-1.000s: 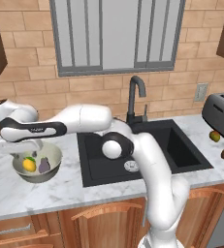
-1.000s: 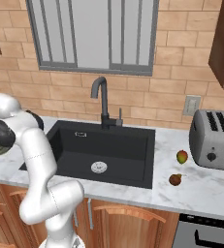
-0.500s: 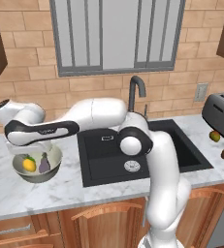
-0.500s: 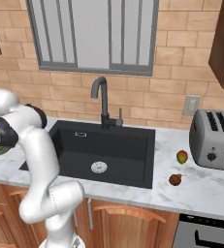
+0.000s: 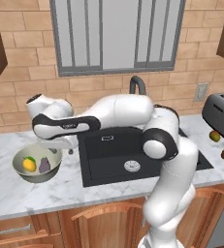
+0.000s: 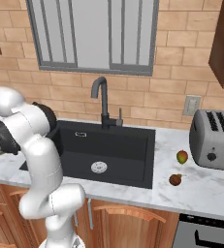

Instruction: There is a mixed pile of frozen fruits and vegetables on the counter. Locate all the frozen vegetables and place the items in a bowl on the counter. Take all the frozen fruits and defrost them in a running sink.

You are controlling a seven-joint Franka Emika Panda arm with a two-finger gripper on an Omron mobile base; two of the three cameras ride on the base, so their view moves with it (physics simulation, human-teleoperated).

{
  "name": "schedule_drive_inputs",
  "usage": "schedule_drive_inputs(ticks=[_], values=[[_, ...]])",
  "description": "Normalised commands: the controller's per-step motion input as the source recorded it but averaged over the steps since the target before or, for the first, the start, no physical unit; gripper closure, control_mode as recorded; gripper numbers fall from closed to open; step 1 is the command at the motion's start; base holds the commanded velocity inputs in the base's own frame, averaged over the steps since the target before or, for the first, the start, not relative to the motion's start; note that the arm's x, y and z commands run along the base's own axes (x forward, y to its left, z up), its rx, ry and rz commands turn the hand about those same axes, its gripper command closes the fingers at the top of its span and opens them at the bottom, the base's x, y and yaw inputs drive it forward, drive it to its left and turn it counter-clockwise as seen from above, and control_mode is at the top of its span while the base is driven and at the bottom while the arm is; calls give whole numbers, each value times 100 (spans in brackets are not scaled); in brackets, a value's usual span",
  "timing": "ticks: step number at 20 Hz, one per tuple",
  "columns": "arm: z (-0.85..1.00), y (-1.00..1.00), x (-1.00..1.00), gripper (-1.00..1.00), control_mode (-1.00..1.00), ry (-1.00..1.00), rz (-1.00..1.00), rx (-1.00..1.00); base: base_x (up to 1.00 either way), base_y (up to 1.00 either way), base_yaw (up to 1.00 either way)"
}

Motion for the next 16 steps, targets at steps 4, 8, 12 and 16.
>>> schedule_drive_inputs(ticks=[4,8,12,16], values=[[20,-91,-7,-100,-100,0,-13,5,0,0,0],[22,-85,-10,-100,-100,0,-11,3,0,0,0],[4,-69,-2,-100,-100,1,-1,0,0,0,0],[0,-65,17,-100,-100,1,8,0,0,0,0]])
